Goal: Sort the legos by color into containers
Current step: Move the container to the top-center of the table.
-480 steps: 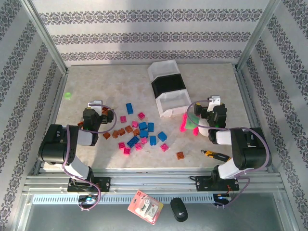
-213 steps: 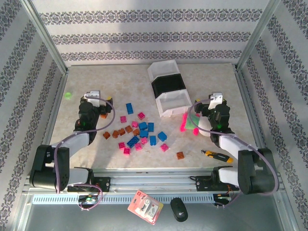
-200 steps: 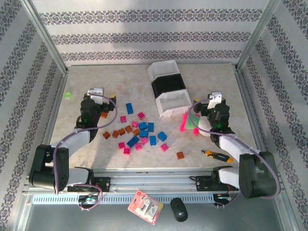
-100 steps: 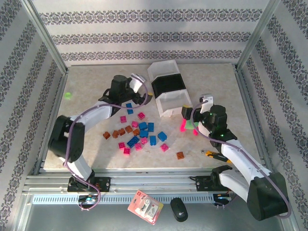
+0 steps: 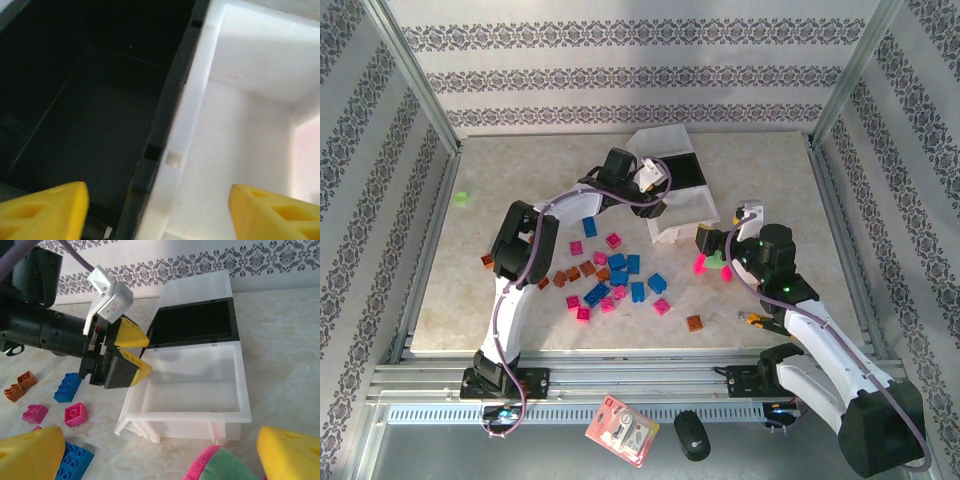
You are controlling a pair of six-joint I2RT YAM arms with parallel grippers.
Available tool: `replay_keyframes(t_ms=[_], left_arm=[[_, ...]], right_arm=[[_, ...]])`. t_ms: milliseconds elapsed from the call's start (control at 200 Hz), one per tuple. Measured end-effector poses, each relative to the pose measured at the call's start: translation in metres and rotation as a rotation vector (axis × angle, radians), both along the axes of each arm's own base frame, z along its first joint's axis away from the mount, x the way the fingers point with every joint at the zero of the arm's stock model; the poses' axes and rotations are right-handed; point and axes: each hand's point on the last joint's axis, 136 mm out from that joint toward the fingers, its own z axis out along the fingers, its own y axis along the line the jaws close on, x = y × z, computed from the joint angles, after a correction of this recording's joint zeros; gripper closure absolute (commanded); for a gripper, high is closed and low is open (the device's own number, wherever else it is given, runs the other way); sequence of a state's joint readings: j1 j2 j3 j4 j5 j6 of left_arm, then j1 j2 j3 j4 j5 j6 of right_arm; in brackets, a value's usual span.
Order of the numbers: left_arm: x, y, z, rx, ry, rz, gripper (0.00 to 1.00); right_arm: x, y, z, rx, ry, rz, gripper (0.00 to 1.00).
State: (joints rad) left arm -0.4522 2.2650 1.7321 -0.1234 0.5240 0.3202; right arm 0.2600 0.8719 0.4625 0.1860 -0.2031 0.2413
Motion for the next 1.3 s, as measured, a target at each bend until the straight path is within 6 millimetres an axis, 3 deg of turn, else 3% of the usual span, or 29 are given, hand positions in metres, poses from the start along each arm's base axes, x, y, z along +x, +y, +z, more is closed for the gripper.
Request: replay_keyframes(t_ms=[280,535,684,864,1084,1304], left_arm=[[0.005,-0.005,-0.003,0.007,0.024,0.002,0.74],[0.007,-0.009,-0.002,0.003,0.029,0.035,0.85],[0.017,-0.005,-0.002,-0.02,0.018,0.159,0.87],[0.024,0.02,-0.002,-0.065,-0.019,0.41,0.94],[0.043,0.061,-0.002,-0.081,-0.027,0.732,0.95],[0.048,0.09,0.0,-0.051,0.009,0.971,0.95]], right_arm=[[-0.003,-0.001,-0.01,-0.007,0.027,0.0,0.02],[-0.004,0.003,-0.011,-0.009,0.03,0.012,0.02],[-0.004,0.005,-0.016,-0.014,0.046,0.017,0.02],[-0.005,0.013,-0.026,-0.024,0.077,0.04,0.02],[-0.007,0.018,-0.027,-0.03,0.078,0.058,0.02],[-0.006,0.018,-0.027,-0.037,0.076,0.048,0.02]])
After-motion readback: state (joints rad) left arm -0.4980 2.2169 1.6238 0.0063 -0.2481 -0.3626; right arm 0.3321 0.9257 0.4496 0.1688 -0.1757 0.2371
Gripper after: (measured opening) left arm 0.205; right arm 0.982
